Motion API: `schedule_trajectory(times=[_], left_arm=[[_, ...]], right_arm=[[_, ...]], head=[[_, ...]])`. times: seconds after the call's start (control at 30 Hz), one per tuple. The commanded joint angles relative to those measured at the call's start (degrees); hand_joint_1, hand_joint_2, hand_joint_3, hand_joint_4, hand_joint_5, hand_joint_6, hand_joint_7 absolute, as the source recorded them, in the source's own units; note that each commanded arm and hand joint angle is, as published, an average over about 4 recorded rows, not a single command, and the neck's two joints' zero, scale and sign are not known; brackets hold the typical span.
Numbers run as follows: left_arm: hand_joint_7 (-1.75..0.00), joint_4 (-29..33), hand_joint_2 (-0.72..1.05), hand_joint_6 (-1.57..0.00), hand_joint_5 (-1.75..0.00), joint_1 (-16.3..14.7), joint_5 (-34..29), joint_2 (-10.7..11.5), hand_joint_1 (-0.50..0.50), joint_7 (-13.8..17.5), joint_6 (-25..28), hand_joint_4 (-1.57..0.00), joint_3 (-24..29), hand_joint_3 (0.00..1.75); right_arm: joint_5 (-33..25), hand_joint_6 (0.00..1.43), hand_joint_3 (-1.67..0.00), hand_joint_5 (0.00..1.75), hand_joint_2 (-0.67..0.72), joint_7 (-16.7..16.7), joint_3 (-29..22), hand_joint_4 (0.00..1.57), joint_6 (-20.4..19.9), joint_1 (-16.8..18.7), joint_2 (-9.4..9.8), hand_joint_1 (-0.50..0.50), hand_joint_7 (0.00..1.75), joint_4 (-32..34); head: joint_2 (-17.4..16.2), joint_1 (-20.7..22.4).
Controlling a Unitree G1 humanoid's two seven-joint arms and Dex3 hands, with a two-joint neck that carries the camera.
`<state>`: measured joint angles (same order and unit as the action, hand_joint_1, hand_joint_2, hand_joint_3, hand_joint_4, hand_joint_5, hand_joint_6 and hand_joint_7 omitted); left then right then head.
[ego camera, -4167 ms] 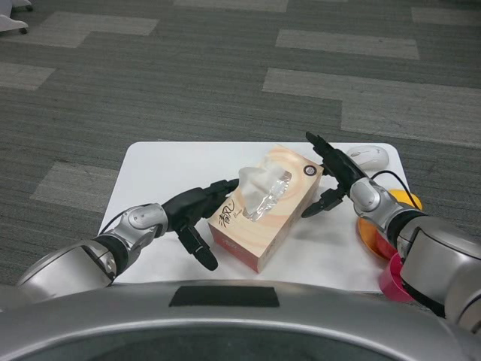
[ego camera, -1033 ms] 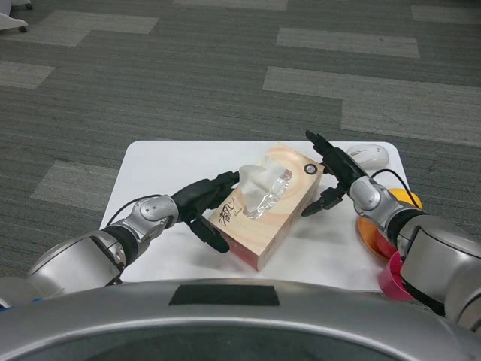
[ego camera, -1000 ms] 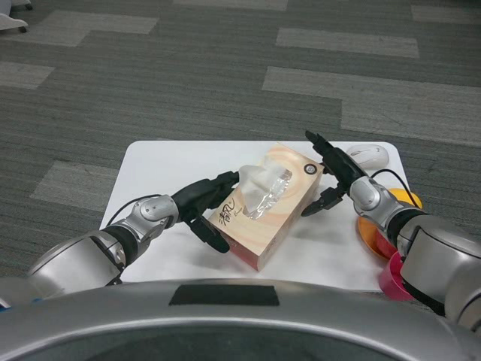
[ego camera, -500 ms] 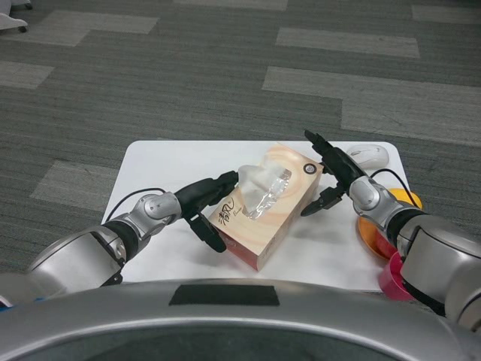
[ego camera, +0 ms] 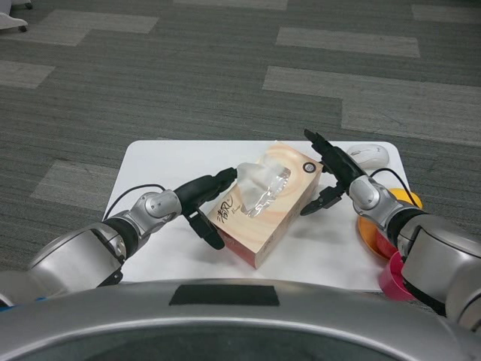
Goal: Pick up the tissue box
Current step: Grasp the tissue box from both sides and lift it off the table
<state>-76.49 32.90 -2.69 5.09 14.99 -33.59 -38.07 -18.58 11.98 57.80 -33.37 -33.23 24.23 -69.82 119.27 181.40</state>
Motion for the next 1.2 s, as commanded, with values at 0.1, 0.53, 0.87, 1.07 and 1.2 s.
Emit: schedule_trajectory(times=[0.1, 0.53, 0.87, 1.07, 1.2], left_arm=[[0.0, -0.15, 0.47, 0.0, 0.0, 1.47, 0.69, 0.3, 0.5, -0.97, -1.74, -0.07, -0.06, 0.07], [0.0, -0.15, 0.43, 0.0, 0.0, 0.76, -0.12, 0.19, 0.5, -1.01, -7.85, -0.07, 2.73, 0.02], [0.0, 0.69, 0.43, 0.0, 0.0, 0.06, -0.52, 0.19, 0.5, -0.71, -8.95, -0.07, 5.02, 0.04], [0.0, 0.91, 0.43, 0.0, 0.0, -0.42, -1.92, 0.19, 0.5, -0.13, -8.95, -0.07, 6.38, 0.09], [0.0, 0.91, 0.43, 0.0, 0.0, -0.77, -2.36, 0.19, 0.5, 0.22, -8.95, -0.07, 7.35, 0.09]], right_arm=[[-0.14, 0.0, -0.16, 0.39, -0.16, 0.15, -0.32, 0.71, -0.64, -0.87, -0.32, -0.46, 0.03, 1.46], [-0.32, 0.0, -0.16, 0.39, -0.16, 0.24, -0.67, 0.71, -0.73, -0.83, -0.23, -0.46, 0.07, 2.32], [-0.4, 0.0, -0.16, 0.39, -0.16, 0.24, -0.8, 0.71, -0.99, -0.74, -0.15, -0.46, 0.03, 3.33], [-0.4, 0.0, -0.16, 0.39, -0.18, 0.2, -1.24, 0.67, -1.08, -0.35, -0.06, -0.46, 0.07, 4.52], [-0.4, 0.0, -0.16, 0.34, -0.26, -0.07, -2.3, 0.58, -1.12, 0.01, 0.12, -0.46, 0.03, 5.75]], head=[[0.06, -0.01], [0.08, -0.16], [0.29, -0.21], [0.38, -0.17], [0.46, -0.13]])
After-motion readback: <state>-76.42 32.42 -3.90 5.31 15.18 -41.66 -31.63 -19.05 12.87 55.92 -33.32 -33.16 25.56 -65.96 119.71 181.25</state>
